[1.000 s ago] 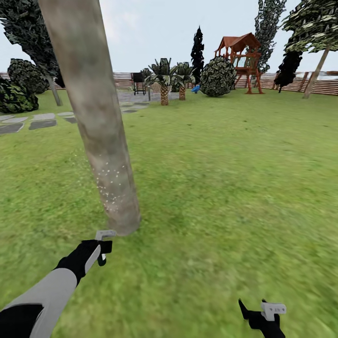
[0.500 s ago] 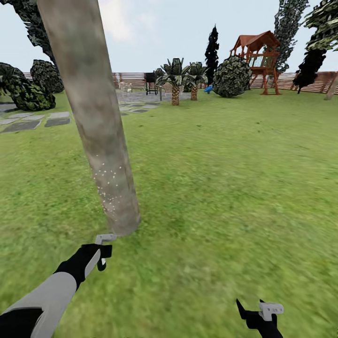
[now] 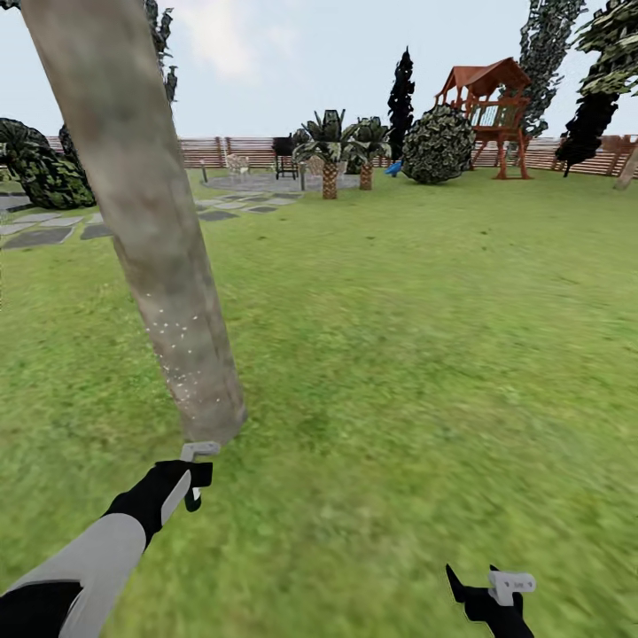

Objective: In the garden, pick up the pesticide atomizer on the floor and spray pesticide onto both trees until each tree trunk is fully covered.

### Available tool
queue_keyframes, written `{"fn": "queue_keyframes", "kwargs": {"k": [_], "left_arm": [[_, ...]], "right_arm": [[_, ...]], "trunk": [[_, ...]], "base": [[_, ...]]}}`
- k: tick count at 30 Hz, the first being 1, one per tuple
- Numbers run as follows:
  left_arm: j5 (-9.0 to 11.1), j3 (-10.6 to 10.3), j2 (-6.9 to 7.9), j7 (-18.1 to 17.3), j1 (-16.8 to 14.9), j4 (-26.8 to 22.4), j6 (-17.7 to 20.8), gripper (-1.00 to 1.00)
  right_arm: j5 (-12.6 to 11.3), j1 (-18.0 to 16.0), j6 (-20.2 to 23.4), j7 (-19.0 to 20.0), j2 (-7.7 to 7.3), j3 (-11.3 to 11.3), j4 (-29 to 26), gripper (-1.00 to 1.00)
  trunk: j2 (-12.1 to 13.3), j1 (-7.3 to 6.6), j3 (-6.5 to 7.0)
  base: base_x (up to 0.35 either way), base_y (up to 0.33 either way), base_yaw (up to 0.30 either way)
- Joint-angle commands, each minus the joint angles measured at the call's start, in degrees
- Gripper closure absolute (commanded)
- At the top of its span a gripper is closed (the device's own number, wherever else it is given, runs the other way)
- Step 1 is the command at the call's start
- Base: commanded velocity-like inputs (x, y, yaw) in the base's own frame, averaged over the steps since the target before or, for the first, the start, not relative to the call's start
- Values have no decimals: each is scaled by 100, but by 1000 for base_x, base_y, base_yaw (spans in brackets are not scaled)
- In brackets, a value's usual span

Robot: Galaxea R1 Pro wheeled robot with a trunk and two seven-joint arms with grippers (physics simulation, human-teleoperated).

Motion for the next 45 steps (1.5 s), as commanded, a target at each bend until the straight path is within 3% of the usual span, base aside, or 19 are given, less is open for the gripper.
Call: {"fn": "queue_keyframes", "kwargs": {"k": [1, 12, 29, 45], "left_arm": [[-3, 0, 0, 0, 0, 0, -2, 100], [2, 0, 0, 0, 0, 6, -3, 100], [0, 0, 1, 0, 0, 6, -3, 100], [-4, 0, 0, 0, 0, 6, -3, 100]], "right_arm": [[0, 0, 0, 0, 0, 0, 0, -100], [0, 0, 0, 0, 0, 0, 0, -100], [0, 0, 0, 0, 0, 0, 0, -100], [0, 0, 0, 0, 0, 0, 0, -100]], "trunk": [[0, 0, 0], [0, 0, 0], [0, 0, 0], [0, 0, 0]], "base": [[113, -276, 138], [119, -276, 259], [120, -276, 21], [119, -276, 268]]}}
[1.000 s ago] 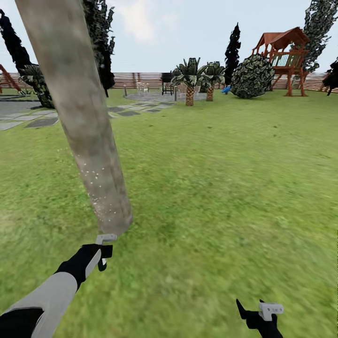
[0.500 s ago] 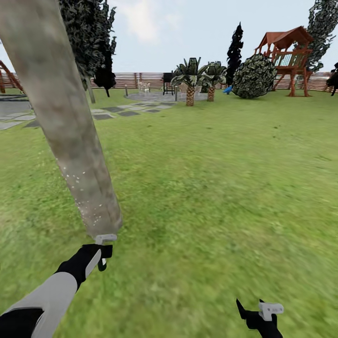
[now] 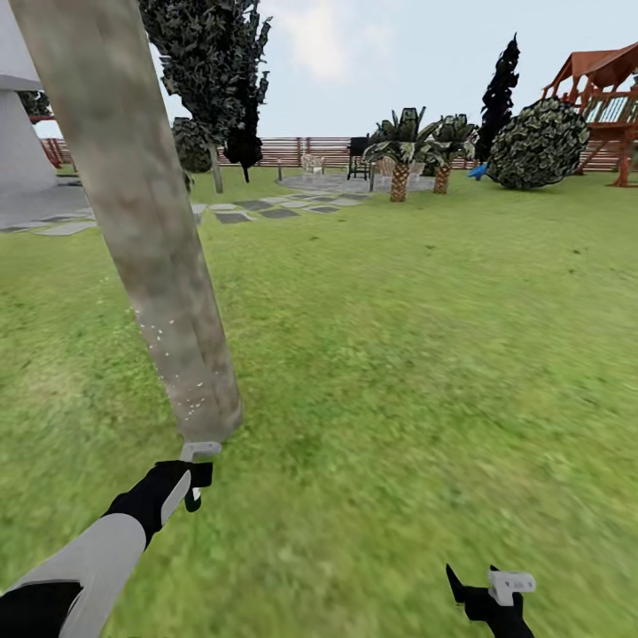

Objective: In the garden, pick up the pesticide atomizer on the floor and spray pesticide onto both trees until each tree trunk is fully covered.

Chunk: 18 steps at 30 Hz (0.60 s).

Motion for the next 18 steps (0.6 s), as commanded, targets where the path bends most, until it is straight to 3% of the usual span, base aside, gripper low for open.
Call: {"fn": "queue_keyframes", "kwargs": {"k": [1, 6, 18], "left_arm": [[-2, 0, 0, 0, 0, 0, 0, 100], [6, 0, 0, 0, 0, 0, 0, 100], [6, 0, 0, 0, 0, 0, 0, 100]], "right_arm": [[0, 0, 0, 0, 0, 0, 0, -100], [0, 0, 0, 0, 0, 0, 0, -100], [0, 0, 0, 0, 0, 0, 0, -100]], "trunk": [[0, 0, 0], [0, 0, 0], [0, 0, 0]], "base": [[118, -276, 278], [118, -276, 272], [117, -276, 19]]}}
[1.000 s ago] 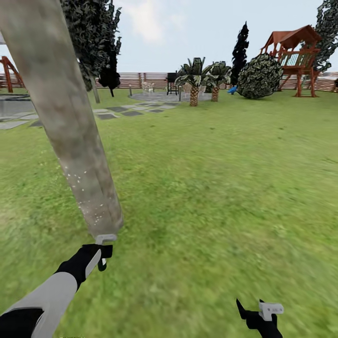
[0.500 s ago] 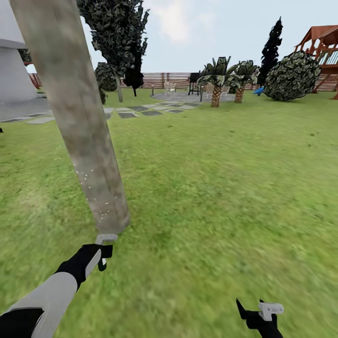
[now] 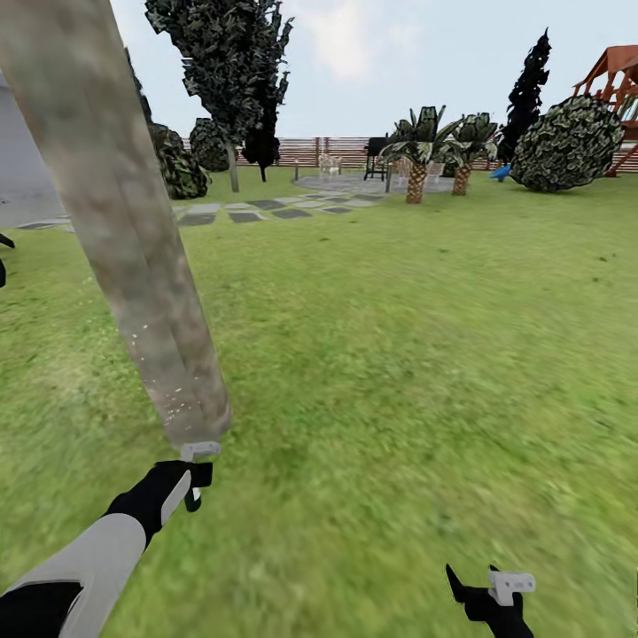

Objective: In the garden, pick up the pesticide atomizer on the floor and spray pesticide onto both trees until each tree trunk is fully covered.

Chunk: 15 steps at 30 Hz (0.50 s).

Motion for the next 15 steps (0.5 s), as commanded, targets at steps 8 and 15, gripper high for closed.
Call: {"fn": "queue_keyframes", "kwargs": {"k": [8, 15], "left_arm": [[-1, 0, 0, 0, 0, 0, 0, 100], [-1, 0, 0, 0, 0, 0, 0, 100]], "right_arm": [[0, 0, 0, 0, 0, 0, 0, -100], [0, 0, 0, 0, 0, 0, 0, -100]], "trunk": [[0, 0, 0], [0, 0, 0]], "base": [[109, -276, 247], [107, -276, 278]]}}
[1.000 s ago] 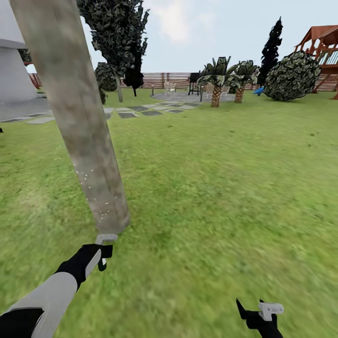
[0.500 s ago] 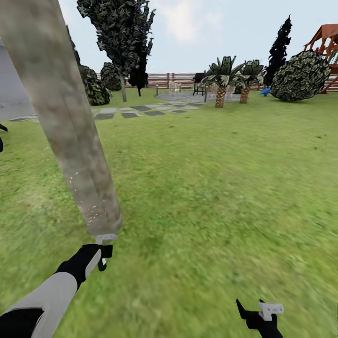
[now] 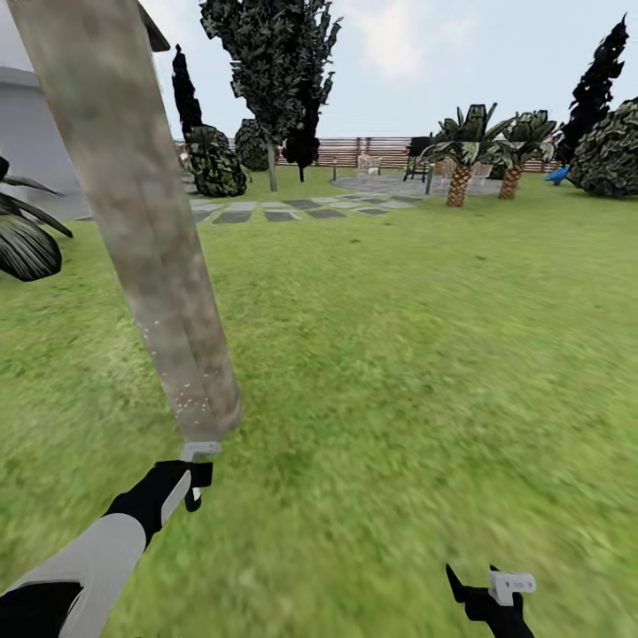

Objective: In the garden, pick up the pesticide atomizer on the floor and spray pesticide onto both trees until each tree trunk is fully covered.

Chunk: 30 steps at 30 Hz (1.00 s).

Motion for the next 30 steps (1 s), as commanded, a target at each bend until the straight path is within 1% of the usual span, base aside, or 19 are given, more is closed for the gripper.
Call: {"fn": "queue_keyframes", "kwargs": {"k": [1, 11, 19, 30], "left_arm": [[-2, 0, 0, 0, 0, 0, 0, 100], [-10, 0, 2, 0, 0, 0, 0, 100], [-11, 0, 3, 0, 0, 0, 0, 100], [-10, 0, 4, 0, 0, 0, 0, 100]], "right_arm": [[0, 0, 0, 0, 0, 0, 0, -100], [0, 0, 0, 0, 0, 0, 0, -100], [0, 0, 0, 0, 1, 0, 0, -100], [0, 0, 0, 0, 0, 0, 0, -100]], "trunk": [[0, 0, 0], [0, 0, 0], [0, 0, 0], [0, 0, 0]], "base": [[107, -276, 279], [107, -276, 273], [101, -276, 50], [79, -276, 264]]}}
